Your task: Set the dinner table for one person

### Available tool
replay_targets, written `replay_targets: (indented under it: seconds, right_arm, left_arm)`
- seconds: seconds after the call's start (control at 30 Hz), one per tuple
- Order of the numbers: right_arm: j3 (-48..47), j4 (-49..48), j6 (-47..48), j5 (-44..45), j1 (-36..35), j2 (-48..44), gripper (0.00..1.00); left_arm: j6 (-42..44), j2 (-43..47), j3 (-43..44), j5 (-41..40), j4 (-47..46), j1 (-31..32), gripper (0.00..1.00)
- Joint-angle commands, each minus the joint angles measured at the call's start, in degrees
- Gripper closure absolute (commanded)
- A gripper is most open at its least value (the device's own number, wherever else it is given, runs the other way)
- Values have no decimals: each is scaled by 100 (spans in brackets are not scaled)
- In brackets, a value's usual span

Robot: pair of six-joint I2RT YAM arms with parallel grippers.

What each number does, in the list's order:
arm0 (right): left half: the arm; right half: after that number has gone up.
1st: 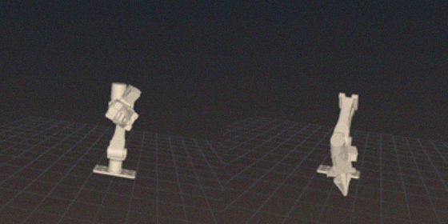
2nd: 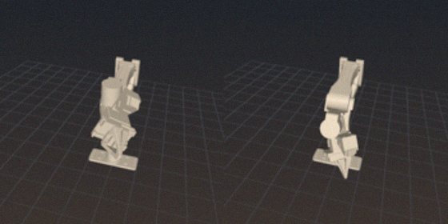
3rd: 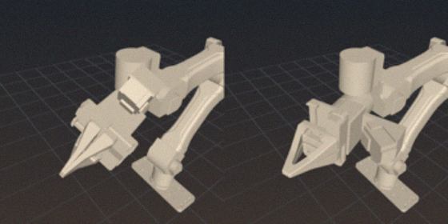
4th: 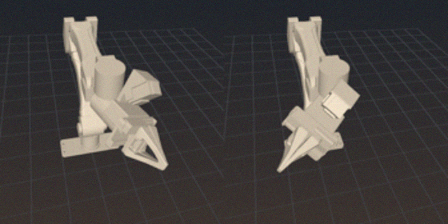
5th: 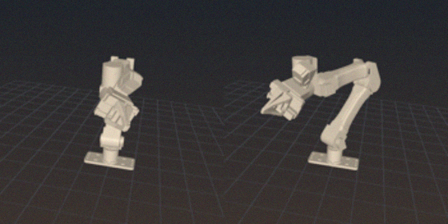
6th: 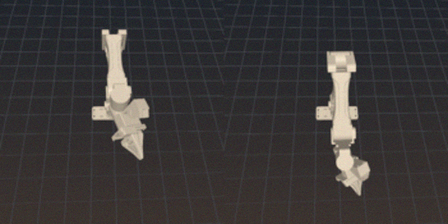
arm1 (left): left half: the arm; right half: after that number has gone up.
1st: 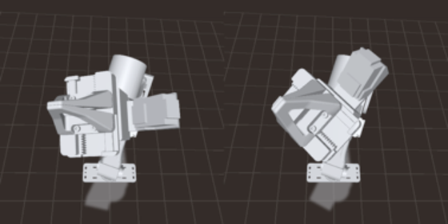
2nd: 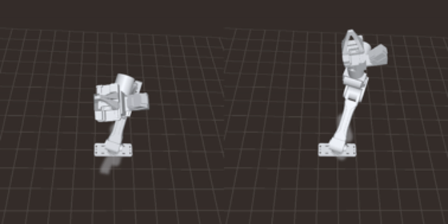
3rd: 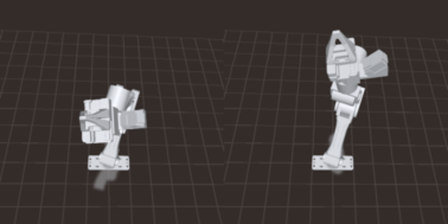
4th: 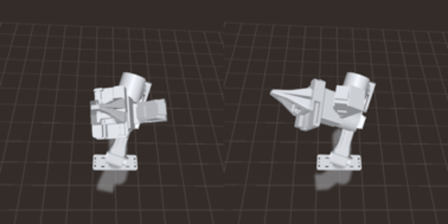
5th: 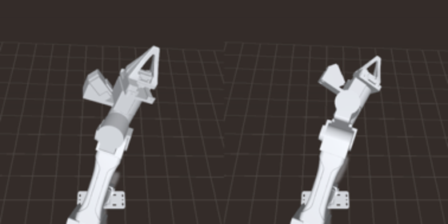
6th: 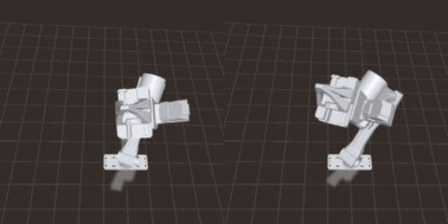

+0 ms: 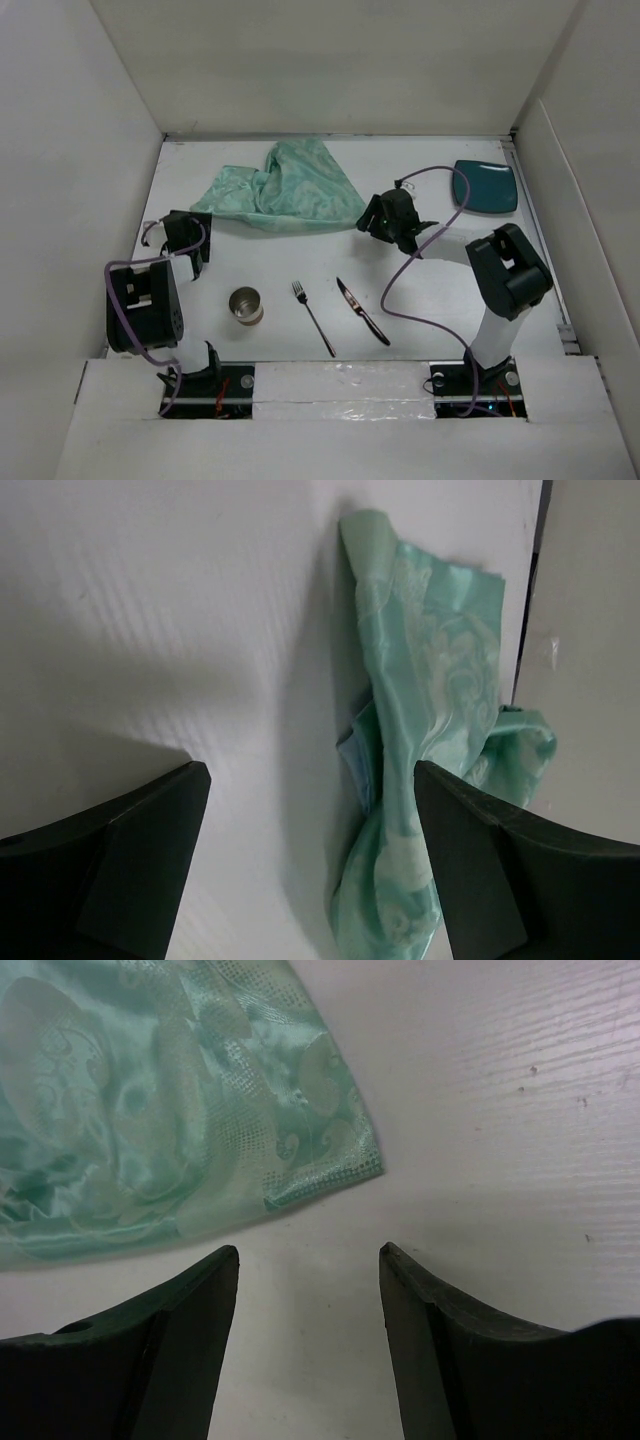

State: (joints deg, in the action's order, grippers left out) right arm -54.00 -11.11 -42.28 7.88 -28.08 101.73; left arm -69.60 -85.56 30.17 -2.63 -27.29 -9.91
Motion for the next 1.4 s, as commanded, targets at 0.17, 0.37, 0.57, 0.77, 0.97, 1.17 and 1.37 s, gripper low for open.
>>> replay_targets:
  seconds: [0.17,0.37,0.57,0.77,0.97,1.17,1.37]
  right_arm:
    - [-190,-409,-790,12,100,268,37]
    - [-94,-488,-931,240,153,171,42]
    - [-128,-444,-966,82,224,224,43]
    - [-409,-330,-1124,-23,224,505,42]
    - [-629,-383,-1484,-234,224,953,44]
    - [-752,-418,-1783,-182,276,1077,60]
    - [-577,-593,-1757,258,276,831,96]
  left_arm:
    - [-308,-892,674,184,-101,-143,23]
    - [-431,-1323,937,220,-347,-143,36]
    - [-326,-1578,1262,26,-260,-143,61]
    - [-396,-1780,1403,35,-251,-143,75]
    - [-388,-1780,1368,52,-312,-143,84]
    - [-370,-1701,1281,70,-453,-143,98]
    - [34,-1297,1324,-149,-497,-143,100]
